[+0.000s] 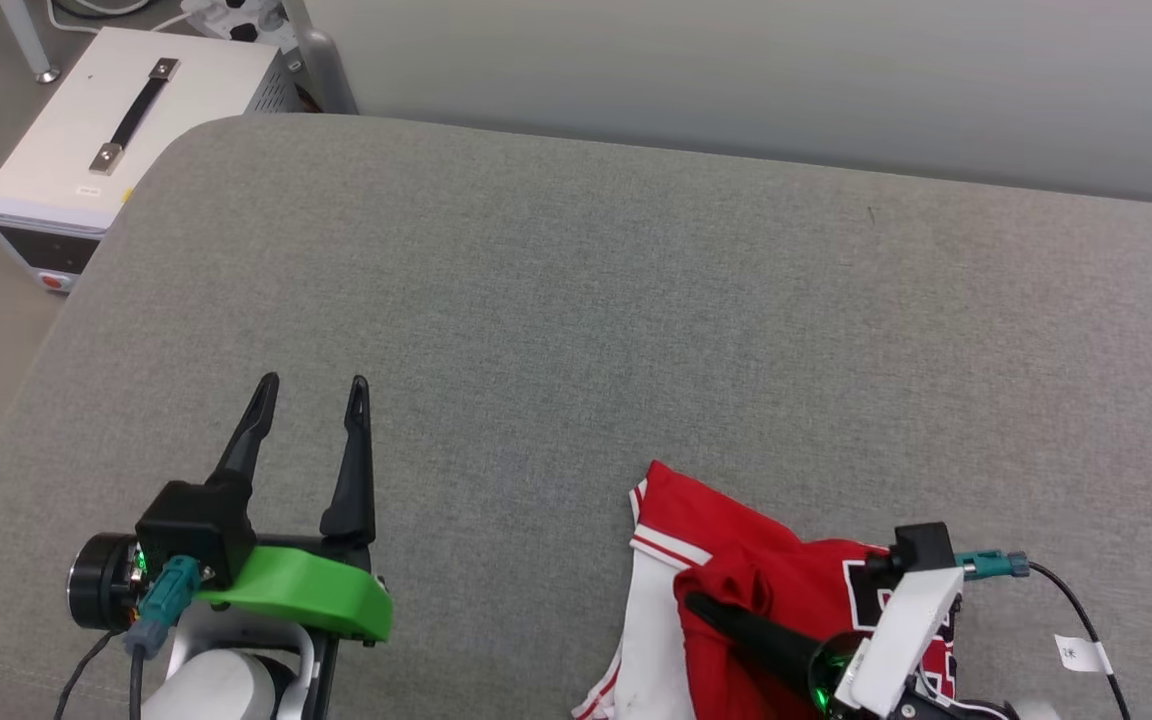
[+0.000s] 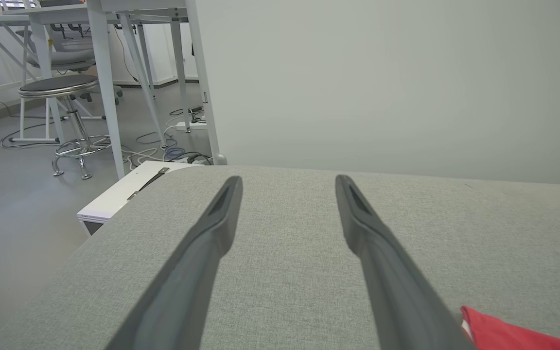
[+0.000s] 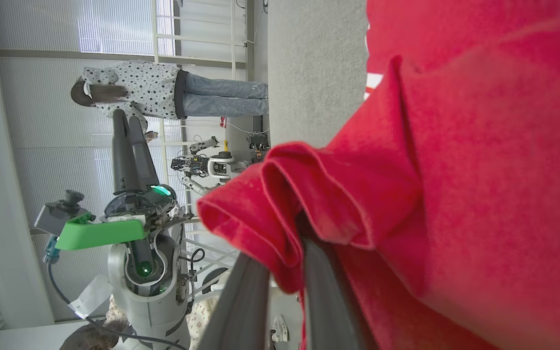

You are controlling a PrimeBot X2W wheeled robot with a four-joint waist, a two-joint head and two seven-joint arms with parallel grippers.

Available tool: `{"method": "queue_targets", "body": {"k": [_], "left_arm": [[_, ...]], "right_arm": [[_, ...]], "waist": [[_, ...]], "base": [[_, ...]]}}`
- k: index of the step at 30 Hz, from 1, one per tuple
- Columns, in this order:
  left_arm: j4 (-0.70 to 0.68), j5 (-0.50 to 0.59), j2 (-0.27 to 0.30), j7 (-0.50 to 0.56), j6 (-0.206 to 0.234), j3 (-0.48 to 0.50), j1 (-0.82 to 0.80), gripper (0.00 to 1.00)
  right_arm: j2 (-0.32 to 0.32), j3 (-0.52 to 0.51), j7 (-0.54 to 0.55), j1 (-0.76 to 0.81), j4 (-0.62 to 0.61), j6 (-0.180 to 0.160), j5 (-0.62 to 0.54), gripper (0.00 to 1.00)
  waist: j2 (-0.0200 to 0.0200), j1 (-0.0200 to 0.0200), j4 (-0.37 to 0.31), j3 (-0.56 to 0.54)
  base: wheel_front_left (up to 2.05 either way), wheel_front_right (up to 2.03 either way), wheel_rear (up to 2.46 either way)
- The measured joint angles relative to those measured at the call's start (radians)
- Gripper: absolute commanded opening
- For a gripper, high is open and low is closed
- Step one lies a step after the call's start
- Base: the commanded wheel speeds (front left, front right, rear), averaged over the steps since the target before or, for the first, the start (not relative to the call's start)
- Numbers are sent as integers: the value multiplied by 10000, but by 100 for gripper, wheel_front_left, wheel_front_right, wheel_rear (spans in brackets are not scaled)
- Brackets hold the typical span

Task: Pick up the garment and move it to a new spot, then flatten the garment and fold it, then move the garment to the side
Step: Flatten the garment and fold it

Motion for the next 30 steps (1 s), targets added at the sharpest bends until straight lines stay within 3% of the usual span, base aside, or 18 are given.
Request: {"method": "queue_targets", "body": {"k": [10,12,23,30], "left_arm": [[65,88,-268,-88,-92,21,-336,100],[105,90,-295,-92,-121,23,-366,100],[366,90,-351,-102,-173,94,-354,100],[401,86,-309,-98,-165,100,-160,100]], "right_arm": [[-180,901,-1001,-702,351,0,58,0],[-267,982,-1172,-702,389,0,61,100],[-878,1661,-2347,-706,-339,0,-138,100],[-1670,1450,-4172,-737,-449,0,-2330,100]], "waist": [[0,0,159,722],[0,1,178,826],[0,1,-19,523],[0,0,-235,-44]], "base": [[0,0,0],[0,0,0],[0,0,0],[0,0,0]]}}
